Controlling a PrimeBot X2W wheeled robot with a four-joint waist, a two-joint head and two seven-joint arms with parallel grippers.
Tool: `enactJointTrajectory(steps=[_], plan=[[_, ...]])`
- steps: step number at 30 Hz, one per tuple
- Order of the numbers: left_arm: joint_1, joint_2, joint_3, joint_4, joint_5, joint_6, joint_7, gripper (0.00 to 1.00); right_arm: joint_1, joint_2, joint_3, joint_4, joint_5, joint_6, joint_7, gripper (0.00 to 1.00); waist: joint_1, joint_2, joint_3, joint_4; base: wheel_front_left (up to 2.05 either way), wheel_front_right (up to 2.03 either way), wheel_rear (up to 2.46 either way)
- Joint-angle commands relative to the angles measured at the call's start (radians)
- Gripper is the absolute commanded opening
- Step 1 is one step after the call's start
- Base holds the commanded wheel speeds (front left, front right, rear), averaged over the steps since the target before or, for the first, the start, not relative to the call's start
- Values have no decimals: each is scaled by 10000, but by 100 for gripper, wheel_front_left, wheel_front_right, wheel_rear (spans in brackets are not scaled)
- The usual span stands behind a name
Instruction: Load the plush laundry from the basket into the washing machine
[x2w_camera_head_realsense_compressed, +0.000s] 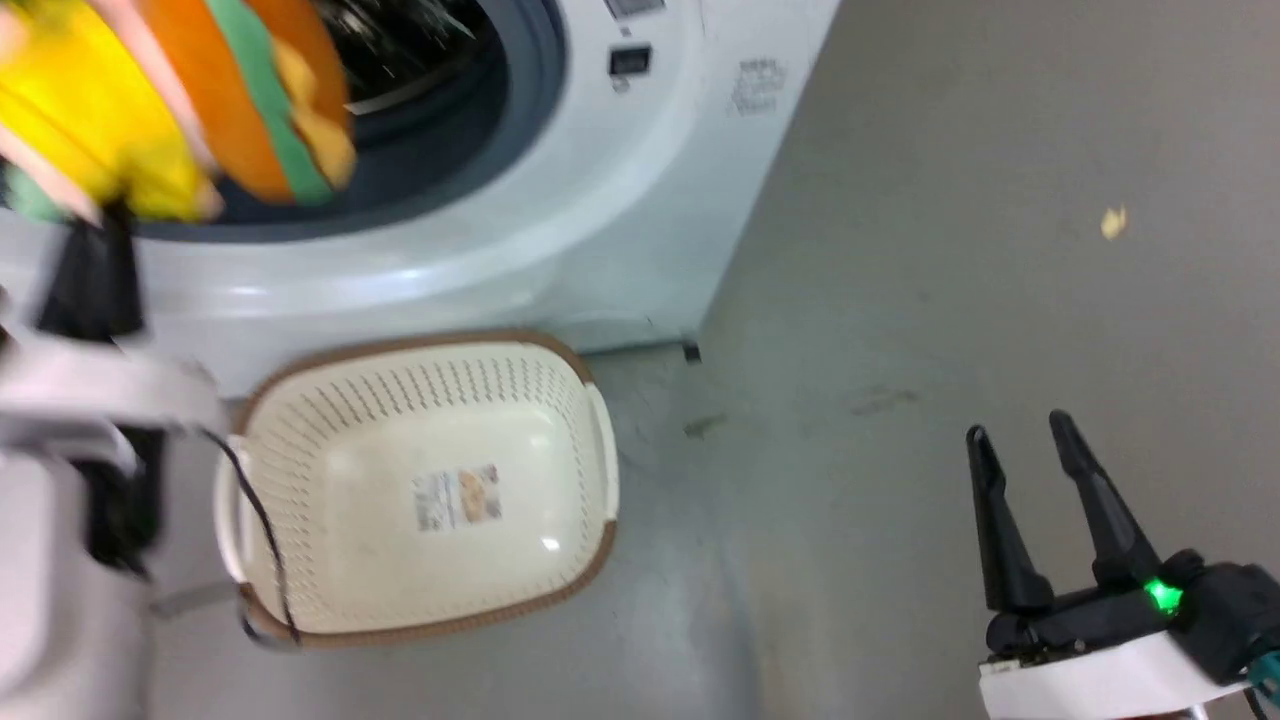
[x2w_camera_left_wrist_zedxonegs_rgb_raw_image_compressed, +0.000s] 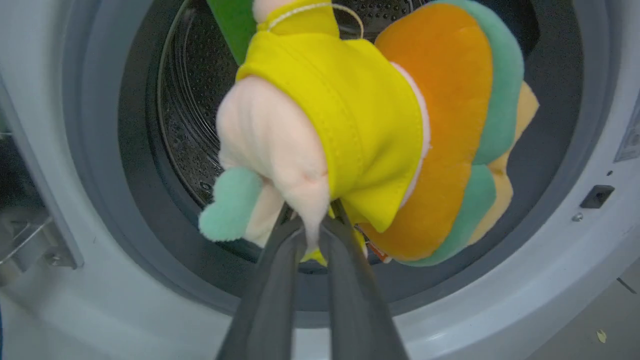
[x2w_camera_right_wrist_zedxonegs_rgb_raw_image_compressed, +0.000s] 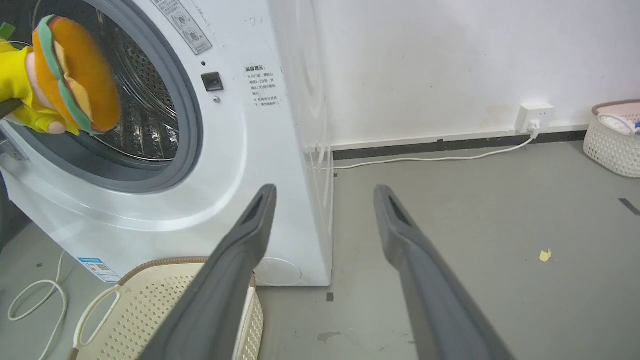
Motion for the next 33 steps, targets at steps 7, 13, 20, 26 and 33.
enactJointTrajectory(steps=[7, 13, 20, 26, 33], plan=[[-2500, 1385, -29, 620, 109, -157, 1540, 0, -500, -2, 443, -183, 532, 6, -46, 100, -2, -1, 2085, -1052, 0, 0, 0], [-4718, 2505, -553, 1741, 425, -370, 2706, 0, -777, -2, 690, -293, 947, 6, -46, 100, -2, -1, 3000, -1508, 0, 0, 0], [-7334, 3294, -1351, 3612, 952, -482, 3641, 0, -1056, -2, 902, -368, 1319, 6, -46, 100, -2, -1, 3706, -1914, 0, 0, 0], [-8535, 3479, -1885, 4889, 1267, -511, 4313, 0, -1137, -2, 1064, -417, 1511, 6, -46, 100, -2, -1, 3996, -2083, 0, 0, 0], [-9183, 3578, -2391, 6250, 1443, -536, 4913, 0, -1186, -2, 1132, -396, 1609, 6, -46, 100, -2, -1, 4075, -2109, 0, 0, 0]])
